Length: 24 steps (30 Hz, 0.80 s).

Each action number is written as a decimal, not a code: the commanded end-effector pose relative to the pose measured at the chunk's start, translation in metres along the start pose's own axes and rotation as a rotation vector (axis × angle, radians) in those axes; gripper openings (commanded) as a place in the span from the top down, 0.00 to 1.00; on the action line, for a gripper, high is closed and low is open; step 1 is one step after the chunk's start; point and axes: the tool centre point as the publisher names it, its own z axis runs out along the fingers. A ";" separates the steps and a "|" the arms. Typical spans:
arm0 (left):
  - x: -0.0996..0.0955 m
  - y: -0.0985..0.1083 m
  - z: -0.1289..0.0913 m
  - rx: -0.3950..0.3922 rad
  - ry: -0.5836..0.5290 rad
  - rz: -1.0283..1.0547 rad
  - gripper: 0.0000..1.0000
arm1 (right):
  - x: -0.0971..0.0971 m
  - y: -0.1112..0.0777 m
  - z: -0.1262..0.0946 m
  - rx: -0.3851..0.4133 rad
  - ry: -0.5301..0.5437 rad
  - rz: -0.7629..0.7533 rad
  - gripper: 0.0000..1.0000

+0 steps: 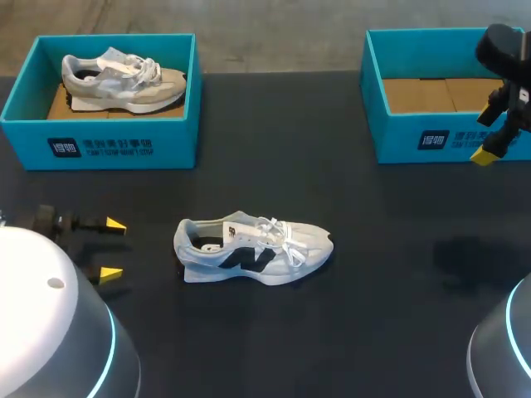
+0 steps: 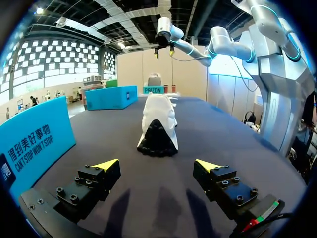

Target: Take the shoe out of the shoebox, open the shoe tongue, remove and reinsert the insole, then place the shoe into the shoebox

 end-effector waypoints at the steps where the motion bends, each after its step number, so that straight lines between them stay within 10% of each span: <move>1: -0.003 -0.001 0.017 -0.020 -0.001 0.002 0.00 | -0.002 0.002 0.000 0.005 0.003 0.002 0.00; 24: -0.011 -0.021 0.089 -0.007 0.044 -0.002 0.00 | -0.002 0.002 0.000 0.005 0.003 0.002 0.00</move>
